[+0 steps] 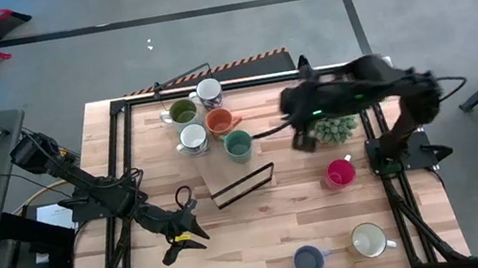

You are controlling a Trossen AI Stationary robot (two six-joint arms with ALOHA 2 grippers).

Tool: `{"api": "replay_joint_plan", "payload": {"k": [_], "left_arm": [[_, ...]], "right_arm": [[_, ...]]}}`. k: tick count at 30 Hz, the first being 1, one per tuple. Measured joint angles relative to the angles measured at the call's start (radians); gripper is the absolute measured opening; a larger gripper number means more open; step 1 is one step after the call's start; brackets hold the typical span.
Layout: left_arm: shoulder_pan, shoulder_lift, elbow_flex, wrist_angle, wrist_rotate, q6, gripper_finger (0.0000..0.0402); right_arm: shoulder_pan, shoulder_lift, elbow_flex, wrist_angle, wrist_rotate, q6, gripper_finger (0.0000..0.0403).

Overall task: Place coffee mugs
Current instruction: Put the red mug on the shelf

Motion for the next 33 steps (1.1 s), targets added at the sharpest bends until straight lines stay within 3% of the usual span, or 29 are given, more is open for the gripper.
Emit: {"api": "replay_joint_plan", "payload": {"k": [3,5,10,14,18,24,33], "left_arm": [[0.0,0.0,0.0,0.0,0.0,0.0,0.0117],[0.0,0.0,0.0,0.0,0.0,0.0,0.0117],[0.001,0.0,0.0,0.0,0.0,-0.001,0.0117],[0.001,0.0,0.0,0.0,-0.001,-0.023,0.0117],[0.001,0.0,0.0,-0.003,-0.001,-0.096,0.0117],[0.001,0.0,0.0,-0.008,-0.001,-0.158,0.0117],[0.015,0.0,0.0,-0.01,-0.016,-0.2,0.0117]], "right_arm": [[0.042,-0.088,-0.044,0.018,0.043,0.01,0.0078],[0.073,-0.168,-0.152,0.054,0.079,0.034,0.0078],[0.143,-0.453,-0.667,0.36,0.141,0.106,0.0078],[0.16,-0.713,-1.091,0.767,0.132,0.107,0.0078],[0.145,-0.919,-1.41,1.086,0.077,0.087,0.0078],[0.136,-1.1,-1.708,1.255,0.007,0.141,0.0078],[0.136,-1.198,-2.028,1.653,-0.012,0.081,0.0078]]}}
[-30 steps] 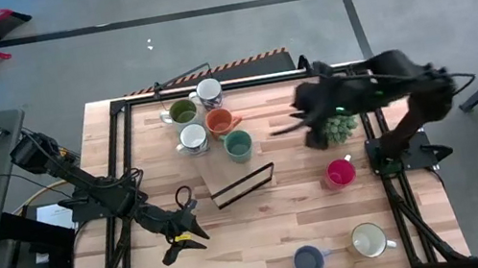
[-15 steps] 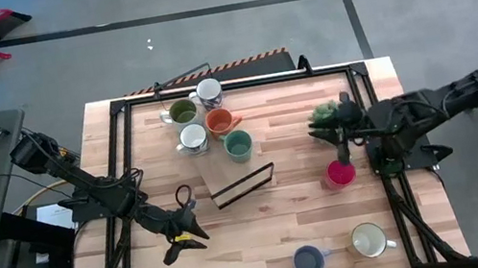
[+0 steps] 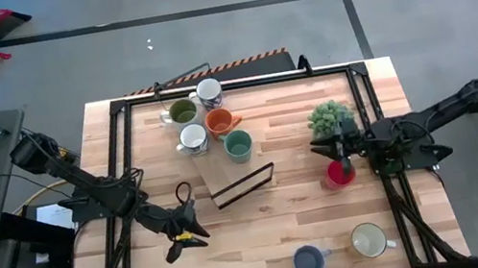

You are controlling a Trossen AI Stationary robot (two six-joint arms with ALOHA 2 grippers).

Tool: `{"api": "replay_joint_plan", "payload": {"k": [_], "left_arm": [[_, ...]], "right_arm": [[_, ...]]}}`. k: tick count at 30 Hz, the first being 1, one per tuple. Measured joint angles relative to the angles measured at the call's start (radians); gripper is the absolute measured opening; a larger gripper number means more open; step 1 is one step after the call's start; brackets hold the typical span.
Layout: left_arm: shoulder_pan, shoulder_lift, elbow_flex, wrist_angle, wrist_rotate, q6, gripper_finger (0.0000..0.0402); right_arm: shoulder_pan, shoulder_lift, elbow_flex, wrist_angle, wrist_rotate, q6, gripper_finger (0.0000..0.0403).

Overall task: Place coffee mugs
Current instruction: Put the red mug on the shelf

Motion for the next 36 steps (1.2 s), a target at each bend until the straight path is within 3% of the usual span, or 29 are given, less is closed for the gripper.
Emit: {"api": "replay_joint_plan", "payload": {"k": [7,15,23,28,33,36], "left_arm": [[0.037,0.0,0.0,0.0,-0.007,-0.008,0.0117],[0.071,0.0,0.0,0.0,-0.008,-0.008,0.0117],[0.056,0.0,0.0,-0.001,0.02,-0.061,0.0117],[0.053,0.0,0.0,-0.002,0.033,-0.062,0.0117],[0.053,0.0,0.0,-0.002,0.038,-0.062,0.0117],[0.053,0.0,0.0,-0.003,0.046,-0.062,0.0117]], "right_arm": [[0.0,0.004,-0.102,0.198,-0.131,0.063,0.0078],[0.0,0.004,-0.109,0.314,-0.394,-0.006,0.0078],[0.0,0.004,-0.109,0.327,-0.277,-0.022,0.0078],[0.0,0.005,-0.109,0.327,-0.285,-0.044,0.0078],[0.0,0.005,-0.097,0.307,-0.231,0.086,0.0078],[0.0,0.005,-0.047,0.209,-0.228,0.128,0.0078]]}}
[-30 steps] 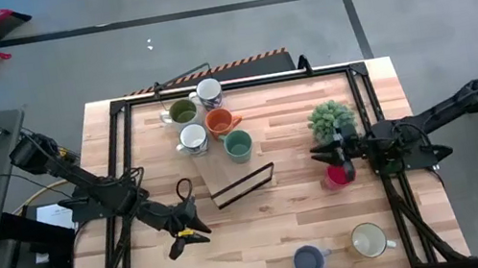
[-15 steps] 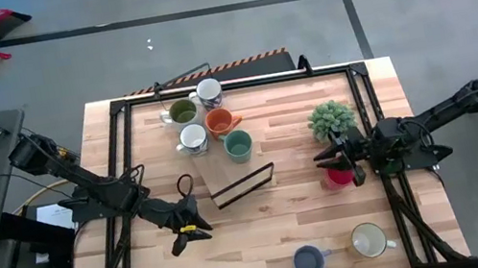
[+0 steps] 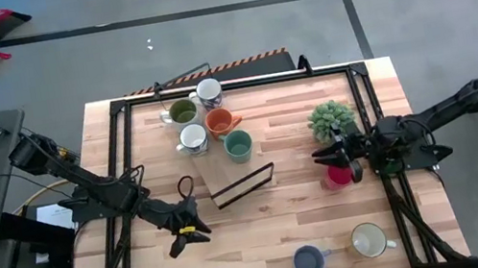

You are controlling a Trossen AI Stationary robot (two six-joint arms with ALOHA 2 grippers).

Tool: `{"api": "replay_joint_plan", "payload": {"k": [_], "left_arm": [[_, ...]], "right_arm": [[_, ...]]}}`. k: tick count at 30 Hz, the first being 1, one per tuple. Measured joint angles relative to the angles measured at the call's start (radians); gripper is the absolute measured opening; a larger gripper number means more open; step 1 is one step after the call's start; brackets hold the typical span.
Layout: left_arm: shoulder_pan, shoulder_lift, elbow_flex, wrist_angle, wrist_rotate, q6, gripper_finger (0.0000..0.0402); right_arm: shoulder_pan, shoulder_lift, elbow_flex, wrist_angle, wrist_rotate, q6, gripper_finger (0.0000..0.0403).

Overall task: Place coffee mugs
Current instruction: Put the red mug on the shelf

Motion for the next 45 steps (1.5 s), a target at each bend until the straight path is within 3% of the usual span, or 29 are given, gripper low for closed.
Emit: {"api": "replay_joint_plan", "payload": {"k": [8,13,21,30,45], "left_arm": [[0.0,0.0,0.0,-0.004,0.007,0.0,0.0117],[0.0,0.0,0.0,-0.005,0.007,0.0,0.0117],[0.0,0.0,0.0,-0.018,0.007,0.001,0.0117],[0.0,0.0,0.0,-0.026,0.007,0.001,0.0117],[0.0,0.0,0.0,-0.028,0.007,0.002,0.0117]], "right_arm": [[0.0,0.049,0.201,-0.63,-0.005,0.119,0.0078],[0.0,0.1,0.312,-0.818,-0.047,0.208,0.0078],[0.0,0.236,0.462,-1.142,-0.047,0.202,0.0078],[0.0,0.404,0.456,-1.226,0.037,0.238,0.0078],[0.0,0.548,0.455,-1.242,0.037,0.203,0.0078]]}}
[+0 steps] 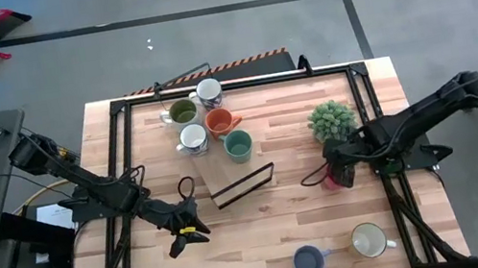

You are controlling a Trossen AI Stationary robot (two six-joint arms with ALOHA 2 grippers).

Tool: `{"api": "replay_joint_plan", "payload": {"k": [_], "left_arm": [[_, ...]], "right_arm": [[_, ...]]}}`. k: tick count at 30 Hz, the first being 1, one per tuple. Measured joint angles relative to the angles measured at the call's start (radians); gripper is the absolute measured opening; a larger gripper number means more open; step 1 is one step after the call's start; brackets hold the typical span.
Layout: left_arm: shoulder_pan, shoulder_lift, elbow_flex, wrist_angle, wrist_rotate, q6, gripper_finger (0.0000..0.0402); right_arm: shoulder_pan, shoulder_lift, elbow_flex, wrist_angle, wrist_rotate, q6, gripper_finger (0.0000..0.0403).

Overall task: Place coffee mugs
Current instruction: Put the red mug on the shelf

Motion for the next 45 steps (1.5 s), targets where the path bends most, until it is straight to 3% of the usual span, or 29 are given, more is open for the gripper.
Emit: {"api": "replay_joint_plan", "payload": {"k": [20,28,36,45], "left_arm": [[0.0,0.0,0.0,0.0,0.0,0.0,0.0117],[0.0,0.0,0.0,0.0,0.0,0.0,0.0117],[0.0,0.0,0.0,0.0,-0.001,0.001,0.0117],[0.0,0.0,0.0,-0.009,0.0,0.001,0.0117]], "right_arm": [[0.0,0.193,0.0,0.074,0.002,-0.08,0.0078],[0.0,0.208,0.005,0.08,-0.014,-0.085,0.0012],[-0.022,0.205,0.003,0.104,-0.051,-0.075,0.0005],[-0.09,0.159,0.197,0.047,-0.078,-0.101,0.0002]]}}
